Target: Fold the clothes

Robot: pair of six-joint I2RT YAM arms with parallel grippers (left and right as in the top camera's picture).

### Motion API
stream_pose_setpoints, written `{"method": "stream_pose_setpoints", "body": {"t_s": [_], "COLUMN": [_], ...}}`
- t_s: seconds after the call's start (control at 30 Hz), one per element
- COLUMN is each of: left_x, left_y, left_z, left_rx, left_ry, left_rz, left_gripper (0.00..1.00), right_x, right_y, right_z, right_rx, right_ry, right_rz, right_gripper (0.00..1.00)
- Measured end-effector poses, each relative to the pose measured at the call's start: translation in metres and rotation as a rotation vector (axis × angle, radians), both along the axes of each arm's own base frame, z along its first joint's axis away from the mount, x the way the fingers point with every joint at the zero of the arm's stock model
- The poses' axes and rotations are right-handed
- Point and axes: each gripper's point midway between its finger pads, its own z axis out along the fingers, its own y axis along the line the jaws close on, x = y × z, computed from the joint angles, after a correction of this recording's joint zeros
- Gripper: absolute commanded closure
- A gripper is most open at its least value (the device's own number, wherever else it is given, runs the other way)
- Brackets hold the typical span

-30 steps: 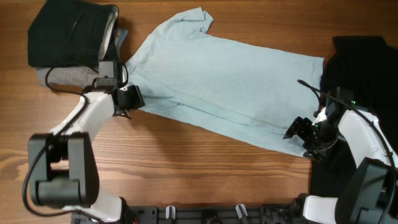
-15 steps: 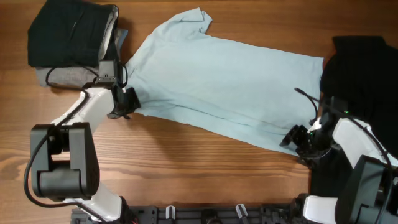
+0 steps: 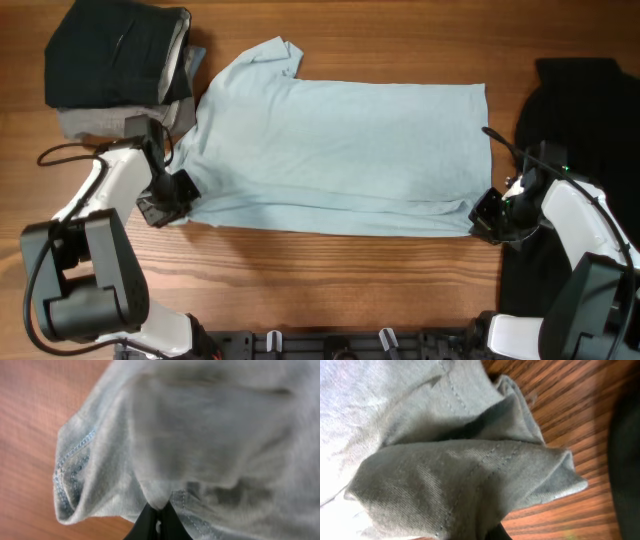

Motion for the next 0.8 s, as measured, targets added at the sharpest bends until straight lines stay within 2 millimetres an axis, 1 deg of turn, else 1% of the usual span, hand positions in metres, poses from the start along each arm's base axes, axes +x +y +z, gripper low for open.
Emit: {"method": "stream_pose_setpoints", "body": {"t_s": [0.03, 0.17, 0.2, 0.23, 0.27, 0.3, 0.33, 0.37, 0.43, 0.5, 0.53, 0.57, 0.63, 0.67, 0.7, 0.73, 0.77, 0.8], "left_x": [-0.008, -0.019, -0.021, -0.024, -0.027, -0.031, -0.032, -0.034, -0.036, -0.038, -0.037, -0.031, -0.011, 0.011, 0.029, 0.053, 0.071, 0.098], "left_y": [-0.003, -0.005, -0.006, -0.006, -0.007, -0.007, -0.008, -0.008, -0.010, -0.015, -0.016, -0.019, -0.021, -0.024, -0.025, -0.029, -0.032, -0.039], "left_z": [0.003, 0.007, 0.007, 0.008, 0.008, 0.009, 0.009, 0.010, 0.012, 0.020, 0.025, 0.034, 0.052, 0.071, 0.085, 0.102, 0.115, 0.134], "left_rx": [-0.008, -0.016, -0.019, -0.021, -0.023, -0.026, -0.027, -0.028, -0.037, -0.068, -0.078, -0.096, -0.117, -0.143, -0.152, -0.162, -0.161, -0.159], "left_ry": [0.027, 0.068, 0.077, 0.089, 0.101, 0.115, 0.122, 0.128, 0.132, 0.136, 0.130, 0.116, 0.055, -0.024, -0.093, -0.189, -0.264, -0.380], "left_rz": [0.006, 0.017, 0.017, 0.018, 0.018, 0.018, 0.018, 0.018, 0.013, 0.014, 0.009, 0.008, -0.002, -0.023, -0.046, -0.082, -0.114, -0.165], "left_gripper": [0.96, 0.96, 0.96, 0.96, 0.96, 0.96, 0.79, 0.69, 0.58, 0.54, 0.52, 0.44, 0.40, 0.38, 0.36, 0.36, 0.37, 0.45], "right_x": [-0.003, -0.023, -0.025, -0.026, -0.027, -0.027, -0.027, -0.028, -0.028, -0.023, -0.015, -0.003, 0.020, 0.042, 0.055, 0.067, 0.079, 0.091], "right_y": [0.000, -0.002, -0.003, -0.003, -0.004, -0.004, -0.005, -0.005, -0.005, -0.007, -0.009, -0.010, -0.012, -0.012, -0.010, -0.007, -0.005, -0.004], "right_z": [0.000, 0.001, 0.001, 0.001, 0.001, 0.001, 0.001, 0.001, 0.002, 0.009, 0.017, 0.026, 0.049, 0.073, 0.090, 0.106, 0.122, 0.137], "right_rx": [-0.002, -0.021, -0.027, -0.030, -0.034, -0.038, -0.042, -0.043, -0.044, -0.048, -0.054, -0.058, -0.059, -0.051, -0.042, -0.034, -0.028, -0.026], "right_ry": [0.012, 0.098, 0.108, 0.112, 0.114, 0.117, 0.120, 0.124, 0.128, 0.115, 0.080, 0.031, -0.082, -0.192, -0.266, -0.341, -0.414, -0.485], "right_rz": [0.007, 0.016, 0.017, 0.017, 0.013, 0.011, 0.004, 0.001, -0.006, -0.005, 0.002, 0.014, 0.054, 0.093, 0.125, 0.160, 0.191, 0.221], "right_gripper": [0.96, 0.96, 0.91, 0.66, 0.47, 0.44, 0.43, 0.43, 0.42, 0.41, 0.41, 0.41, 0.42, 0.43, 0.45, 0.46, 0.46, 0.46]}}
